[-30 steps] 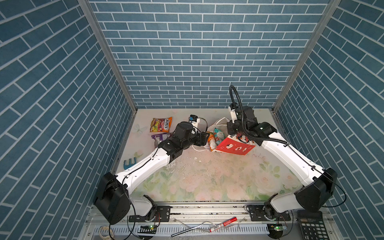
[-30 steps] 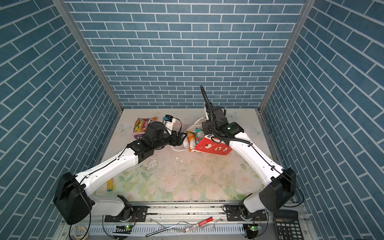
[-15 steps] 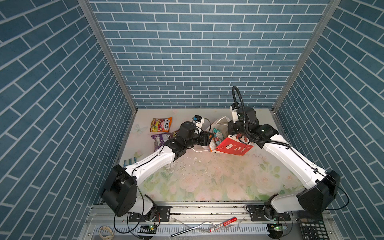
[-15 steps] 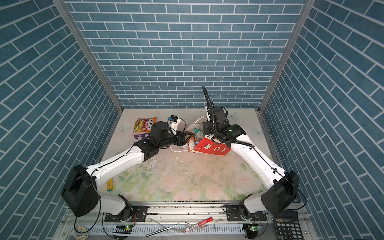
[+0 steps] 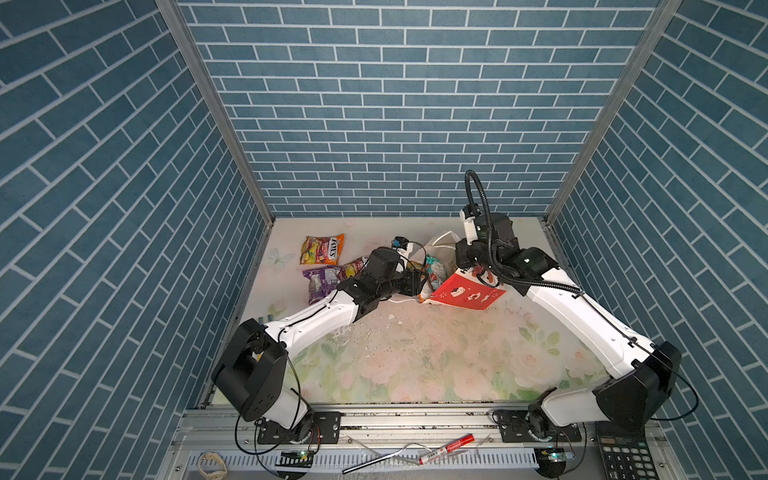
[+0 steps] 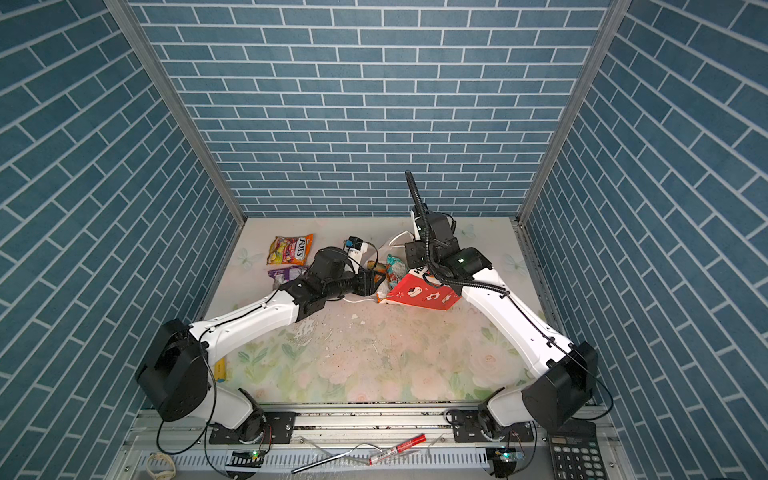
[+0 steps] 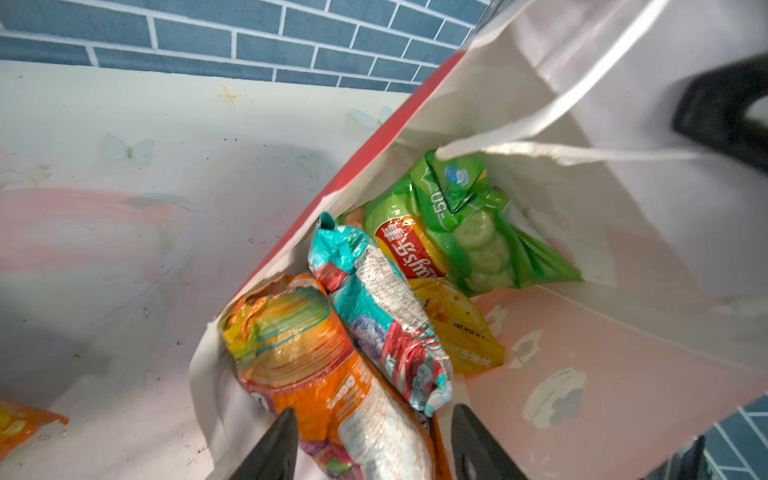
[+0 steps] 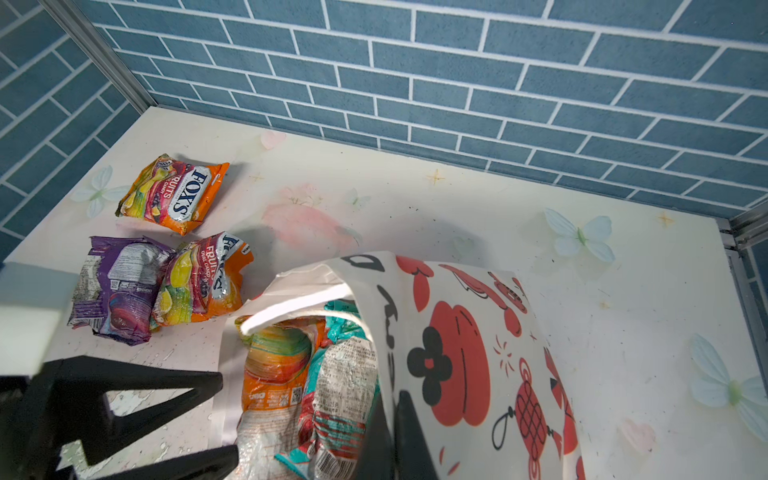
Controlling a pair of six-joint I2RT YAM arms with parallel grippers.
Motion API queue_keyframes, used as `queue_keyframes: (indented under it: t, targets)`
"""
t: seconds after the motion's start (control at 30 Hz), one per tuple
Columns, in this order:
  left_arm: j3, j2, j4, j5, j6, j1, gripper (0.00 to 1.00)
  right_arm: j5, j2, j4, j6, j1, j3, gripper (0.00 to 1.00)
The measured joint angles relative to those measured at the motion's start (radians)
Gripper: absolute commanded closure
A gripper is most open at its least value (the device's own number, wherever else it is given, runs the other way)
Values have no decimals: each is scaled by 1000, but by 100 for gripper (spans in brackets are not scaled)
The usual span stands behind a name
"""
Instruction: Take the snacks out of the paper bag
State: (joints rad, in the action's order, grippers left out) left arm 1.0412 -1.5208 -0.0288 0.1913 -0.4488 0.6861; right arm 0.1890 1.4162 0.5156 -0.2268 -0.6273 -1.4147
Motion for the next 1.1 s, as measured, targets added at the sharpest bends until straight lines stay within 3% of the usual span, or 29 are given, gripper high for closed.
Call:
queue_keyframes:
  t: [0.47, 1.1]
  targets:
    - [0, -19, -6, -101, 27, 7, 35, 4, 0, 0, 1, 0, 0, 100]
    - [3, -132, -60, -30, -15, 8, 35, -18, -2, -20, 0, 0, 8, 100]
